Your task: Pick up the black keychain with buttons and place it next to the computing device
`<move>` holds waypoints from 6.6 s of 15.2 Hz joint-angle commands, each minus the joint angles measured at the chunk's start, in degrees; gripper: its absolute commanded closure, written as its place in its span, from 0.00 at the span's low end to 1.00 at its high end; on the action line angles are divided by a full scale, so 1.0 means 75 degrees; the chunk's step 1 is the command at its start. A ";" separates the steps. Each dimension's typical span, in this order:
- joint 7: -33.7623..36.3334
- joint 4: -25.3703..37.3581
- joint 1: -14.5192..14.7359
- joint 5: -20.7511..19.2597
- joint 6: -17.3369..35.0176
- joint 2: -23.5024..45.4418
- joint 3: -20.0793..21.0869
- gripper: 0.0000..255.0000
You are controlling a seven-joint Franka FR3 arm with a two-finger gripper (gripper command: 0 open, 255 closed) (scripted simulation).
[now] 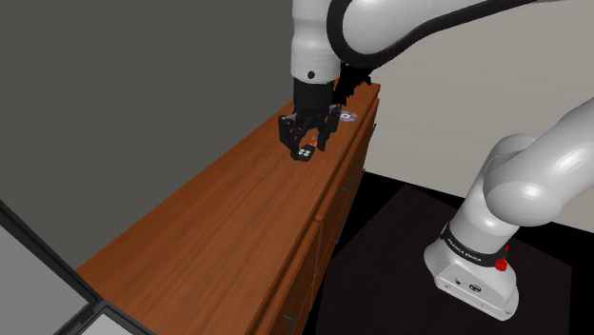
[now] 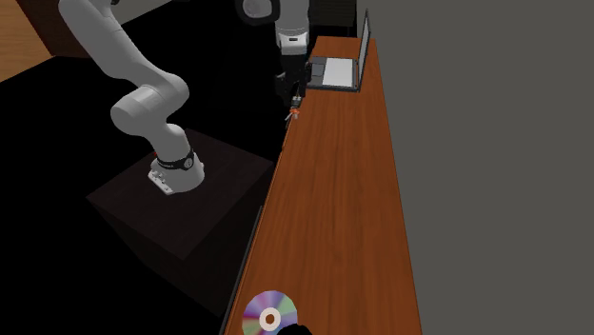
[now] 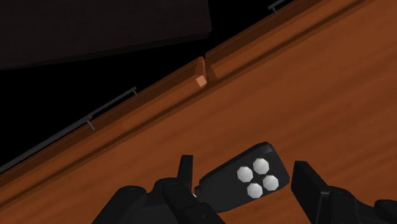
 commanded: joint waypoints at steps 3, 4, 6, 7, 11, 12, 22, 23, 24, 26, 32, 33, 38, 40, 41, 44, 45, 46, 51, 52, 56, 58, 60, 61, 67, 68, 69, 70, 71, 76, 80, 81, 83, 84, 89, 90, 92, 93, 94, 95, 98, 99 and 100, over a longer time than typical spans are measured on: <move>-0.0012 0.0372 -0.0022 -0.0036 -0.0434 -0.0058 -0.0073 1.00; -0.0011 0.0464 -0.0025 -0.0044 -0.0539 -0.0071 -0.0088 1.00; -0.0009 0.0653 -0.0034 -0.0059 -0.0747 -0.0091 -0.0117 1.00; -0.0008 0.0749 -0.0038 -0.0068 -0.0850 -0.0098 -0.0131 1.00; 0.0001 0.1148 -0.0057 -0.0103 -0.1260 -0.0108 -0.0183 1.00; 0.0004 0.1251 -0.0062 -0.0112 -0.1362 -0.0106 -0.0195 1.00; 0.0050 0.2367 -0.0121 -0.0211 -0.2368 0.0008 -0.0290 1.00; 0.0057 0.2487 -0.0128 -0.0221 -0.2468 0.0029 -0.0297 1.00; 0.0064 0.2609 -0.0134 -0.0232 -0.2568 0.0051 -0.0304 1.00; 0.0078 0.2858 -0.0147 -0.0254 -0.2768 0.0102 -0.0315 1.00; 0.0132 0.3649 -0.0188 -0.0324 -0.3372 0.0294 -0.0335 1.00; 0.0143 0.3788 -0.0195 -0.0336 -0.3473 0.0333 -0.0336 1.00; 0.0996 0.4414 -0.0047 -0.0346 -0.3487 0.0895 0.0325 1.00; 0.1442 0.4752 0.0027 -0.0410 -0.3477 0.1232 0.0671 1.00; 0.1672 0.4936 0.0066 -0.0461 -0.3475 0.1419 0.0849 1.00; 0.2398 0.5558 0.0204 -0.0709 -0.3490 0.2062 0.1401 1.00; 0.2653 0.5790 0.0265 -0.0829 -0.3505 0.2309 0.1588 1.00; 0.2917 0.6037 0.0340 -0.0971 -0.3527 0.2573 0.1773 1.00; 0.4319 0.7539 0.1023 -0.2033 -0.3813 0.4181 0.2613 1.00; 0.4599 0.7909 0.1254 -0.2311 -0.3921 0.4558 0.2735 1.00; 0.5260 0.8880 0.2057 -0.3047 -0.4181 0.5550 0.2863 1.00; 0.5219 0.8479 0.1930 -0.2927 -0.3897 0.5397 0.2850 1.00; 0.5183 0.8107 0.1815 -0.2826 -0.3627 0.5264 0.2848 1.00; 0.5166 0.7931 0.1764 -0.2781 -0.3496 0.5204 0.2845 1.00; 0.5082 0.6983 0.1539 -0.2572 -0.2759 0.4919 0.2823 1.00; 0.5071 0.6840 0.1511 -0.2546 -0.2642 0.4883 0.2819 1.00; 0.5061 0.6701 0.1486 -0.2523 -0.2527 0.4851 0.2815 1.00; 0.5053 0.6566 0.1463 -0.2502 -0.2413 0.4821 0.2811 1.00; 0.5045 0.6434 0.1442 -0.2483 -0.2301 0.4793 0.2807 1.00; 0.5023 0.5820 0.1363 -0.2422 -0.1755 0.4699 0.2788 1.00; 0.5026 0.5379 0.1325 -0.2409 -0.1336 0.4670 0.2774 1.00; 0.5029 0.5275 0.1318 -0.2411 -0.1233 0.4669 0.2770 1.00; 0.5040 0.5074 0.1308 -0.2420 -0.1029 0.4674 0.2762 1.00; 0.5047 0.4977 0.1304 -0.2427 -0.0928 0.4680 0.2758 1.00; 0.5098 0.4524 0.1298 -0.2489 -0.0434 0.4742 0.2737 1.00; 0.5111 0.4440 0.1299 -0.2507 -0.0337 0.4761 0.2732 1.00; 0.5142 0.4277 0.1304 -0.2548 -0.0144 0.4805 0.2721 1.00; 0.5159 0.4199 0.1308 -0.2572 -0.0049 0.4830 0.2715 1.00; 0.5177 0.4123 0.1312 -0.2597 0.0046 0.4857 0.2709 1.00; 0.5196 0.4048 0.1317 -0.2623 0.0140 0.4886 0.2702 1.00; 0.5261 0.3837 0.1336 -0.2714 0.0419 0.4984 0.2677 1.00; 0.5284 0.3770 0.1344 -0.2748 0.0511 0.5020 0.2668 1.00; 0.5309 0.3705 0.1353 -0.2783 0.0602 0.5059 0.2658 1.00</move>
